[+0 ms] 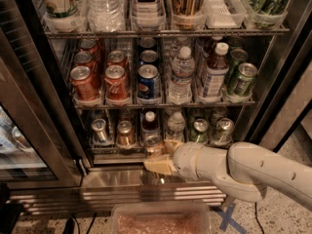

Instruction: Pick orange can from bottom shelf of fridge

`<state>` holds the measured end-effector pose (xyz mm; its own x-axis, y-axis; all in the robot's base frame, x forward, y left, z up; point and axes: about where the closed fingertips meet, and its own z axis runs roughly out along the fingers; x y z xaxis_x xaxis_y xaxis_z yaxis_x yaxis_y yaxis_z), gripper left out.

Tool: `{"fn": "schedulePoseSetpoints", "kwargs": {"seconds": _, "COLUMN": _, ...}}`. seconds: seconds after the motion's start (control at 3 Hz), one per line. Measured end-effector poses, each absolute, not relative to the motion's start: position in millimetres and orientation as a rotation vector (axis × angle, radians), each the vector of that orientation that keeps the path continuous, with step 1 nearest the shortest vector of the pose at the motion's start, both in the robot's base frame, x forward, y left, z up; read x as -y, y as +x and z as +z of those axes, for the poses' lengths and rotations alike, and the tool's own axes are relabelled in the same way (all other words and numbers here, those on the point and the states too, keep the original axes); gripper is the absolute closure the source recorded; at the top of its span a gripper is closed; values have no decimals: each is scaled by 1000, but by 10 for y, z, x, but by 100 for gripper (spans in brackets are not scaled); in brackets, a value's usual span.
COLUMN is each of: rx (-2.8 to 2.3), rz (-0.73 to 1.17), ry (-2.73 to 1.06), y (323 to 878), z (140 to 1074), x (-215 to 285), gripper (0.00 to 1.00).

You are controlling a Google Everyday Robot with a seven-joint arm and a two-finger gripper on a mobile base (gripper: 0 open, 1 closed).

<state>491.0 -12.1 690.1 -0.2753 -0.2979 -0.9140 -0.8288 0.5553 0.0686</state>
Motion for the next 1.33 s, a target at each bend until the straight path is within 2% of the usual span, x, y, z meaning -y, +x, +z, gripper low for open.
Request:
{"fn": "schedulePoseSetpoints", "kwargs": {"seconds": 0.33, "rx": -1773, "rz": 786, "ry": -1036, "y": 4715, "z": 7065, "x": -277, "gripper": 100}}
{"fn": "schedulePoseSetpoints", "kwargs": {"seconds": 0.67, "rx": -1725, "rz": 793, "ry": -1129, "y": 4547, "z": 7231, "x": -580, "gripper": 100}}
{"fn": "schedulePoseSetpoints", "kwargs": {"seconds": 1.0, "rx": -1689, "rz": 745, "ry": -1141, "y": 4452, "z": 7340, "x": -739, "gripper": 100}}
{"fn": "schedulePoseSetpoints", "kwargs": {"seconds": 1.33, "rx": -1693, "rz": 656, "ry": -1038, "y": 4459, "z": 7314, "x": -687, "gripper": 100}}
